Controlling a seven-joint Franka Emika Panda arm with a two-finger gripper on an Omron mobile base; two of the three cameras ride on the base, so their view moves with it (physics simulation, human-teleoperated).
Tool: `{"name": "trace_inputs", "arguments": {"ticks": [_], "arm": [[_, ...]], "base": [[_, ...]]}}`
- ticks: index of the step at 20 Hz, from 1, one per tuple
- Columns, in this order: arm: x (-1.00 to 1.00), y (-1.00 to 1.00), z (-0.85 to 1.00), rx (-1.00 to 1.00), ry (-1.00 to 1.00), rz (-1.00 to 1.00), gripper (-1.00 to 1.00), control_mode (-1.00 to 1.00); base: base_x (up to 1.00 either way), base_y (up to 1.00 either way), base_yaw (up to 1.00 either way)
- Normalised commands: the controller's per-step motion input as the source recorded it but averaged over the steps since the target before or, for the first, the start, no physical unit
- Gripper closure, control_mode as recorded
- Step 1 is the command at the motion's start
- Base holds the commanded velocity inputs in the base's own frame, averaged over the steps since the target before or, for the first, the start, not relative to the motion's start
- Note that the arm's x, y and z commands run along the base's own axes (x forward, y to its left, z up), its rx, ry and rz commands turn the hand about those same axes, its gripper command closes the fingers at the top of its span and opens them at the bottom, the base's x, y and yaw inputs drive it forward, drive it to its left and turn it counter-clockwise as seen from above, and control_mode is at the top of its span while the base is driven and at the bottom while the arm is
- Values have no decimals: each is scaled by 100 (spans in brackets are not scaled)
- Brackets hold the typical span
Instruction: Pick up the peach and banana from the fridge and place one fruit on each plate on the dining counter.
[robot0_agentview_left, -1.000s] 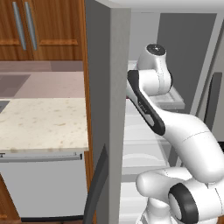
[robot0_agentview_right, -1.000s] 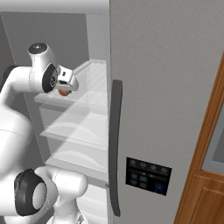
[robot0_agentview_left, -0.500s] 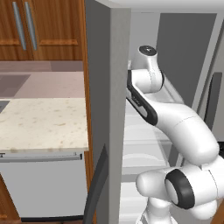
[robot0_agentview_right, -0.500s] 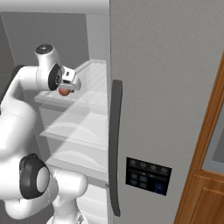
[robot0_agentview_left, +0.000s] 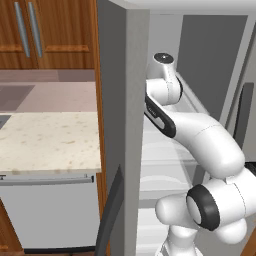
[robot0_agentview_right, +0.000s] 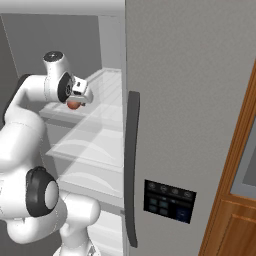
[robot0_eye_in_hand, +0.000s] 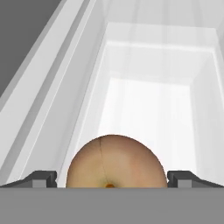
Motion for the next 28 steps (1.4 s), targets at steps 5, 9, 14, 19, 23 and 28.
{"name": "trace_inputs", "arguments": {"ticks": [5, 9, 14, 19, 23, 28], "arm": [[0, 0, -18, 0, 0, 0, -100, -100], [0, 0, -19, 0, 0, 0, -100, -100], [0, 5, -20, 0, 0, 0, 100, -100], [-7, 2, -18, 0, 0, 0, 100, -100], [-57, 0, -7, 0, -7, -1, 100, -100], [-97, -9, -2, 2, -28, -4, 100, -100]], "base": [[0, 0, 0], [0, 0, 0], [0, 0, 0], [0, 0, 0], [0, 0, 0], [0, 0, 0]]}}
